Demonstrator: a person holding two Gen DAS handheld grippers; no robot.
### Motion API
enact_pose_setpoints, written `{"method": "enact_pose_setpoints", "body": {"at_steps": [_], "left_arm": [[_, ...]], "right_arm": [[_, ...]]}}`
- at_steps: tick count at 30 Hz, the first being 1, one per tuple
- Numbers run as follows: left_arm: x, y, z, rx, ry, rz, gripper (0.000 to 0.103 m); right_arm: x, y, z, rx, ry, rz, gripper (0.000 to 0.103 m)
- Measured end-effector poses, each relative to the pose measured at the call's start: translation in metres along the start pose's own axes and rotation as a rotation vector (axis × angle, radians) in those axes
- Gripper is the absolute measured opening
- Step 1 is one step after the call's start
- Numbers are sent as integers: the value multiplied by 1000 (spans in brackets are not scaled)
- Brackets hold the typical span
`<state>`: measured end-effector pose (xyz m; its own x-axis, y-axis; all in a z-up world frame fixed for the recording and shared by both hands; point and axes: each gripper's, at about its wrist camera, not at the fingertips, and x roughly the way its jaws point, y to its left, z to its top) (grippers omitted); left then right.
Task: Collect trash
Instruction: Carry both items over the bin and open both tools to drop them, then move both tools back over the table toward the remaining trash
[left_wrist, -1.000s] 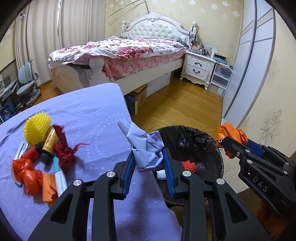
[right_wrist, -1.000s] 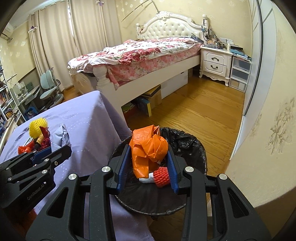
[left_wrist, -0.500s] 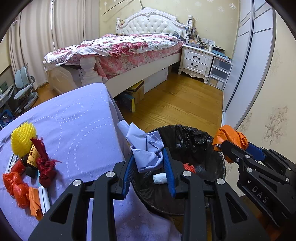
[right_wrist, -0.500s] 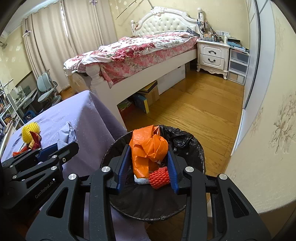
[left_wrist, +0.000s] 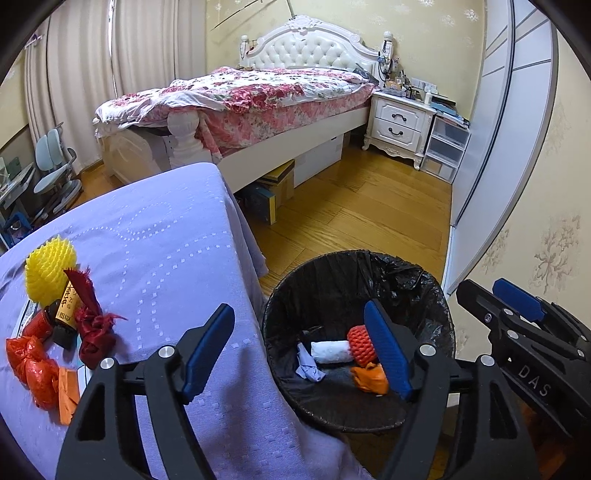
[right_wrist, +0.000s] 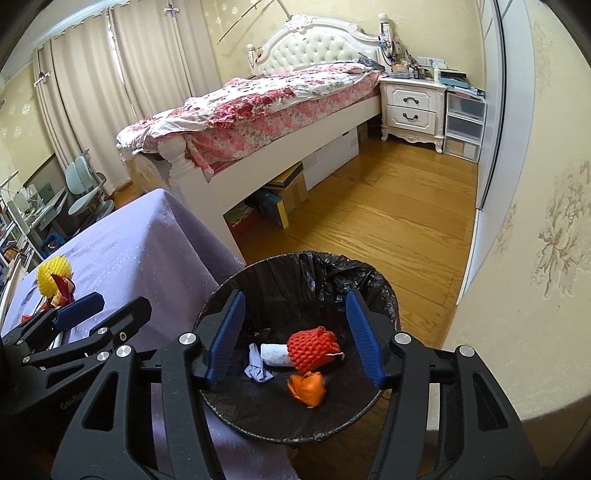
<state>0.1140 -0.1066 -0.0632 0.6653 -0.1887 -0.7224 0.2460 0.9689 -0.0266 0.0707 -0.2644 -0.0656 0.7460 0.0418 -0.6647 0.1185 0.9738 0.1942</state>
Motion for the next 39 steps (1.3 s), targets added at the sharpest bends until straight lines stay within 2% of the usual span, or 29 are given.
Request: {"method": "enact_pose_setpoints", "body": {"at_steps": [10,18,32,39], "left_arm": [[-14,17,-7,-23,-4,30,74],[-35,46,-14,-57,-25,73,74],[-71,135,-51,-211,-16,205,74],[-81,168,-68,-280,-6,253,74]], "right_arm": [[-6,4,-8,8,10,3,60],[-16,25,-15,-16,13,32,60],[-21,103,-31,-131,50,151,60],[-21,147,-41,-208,72,204,60]]}}
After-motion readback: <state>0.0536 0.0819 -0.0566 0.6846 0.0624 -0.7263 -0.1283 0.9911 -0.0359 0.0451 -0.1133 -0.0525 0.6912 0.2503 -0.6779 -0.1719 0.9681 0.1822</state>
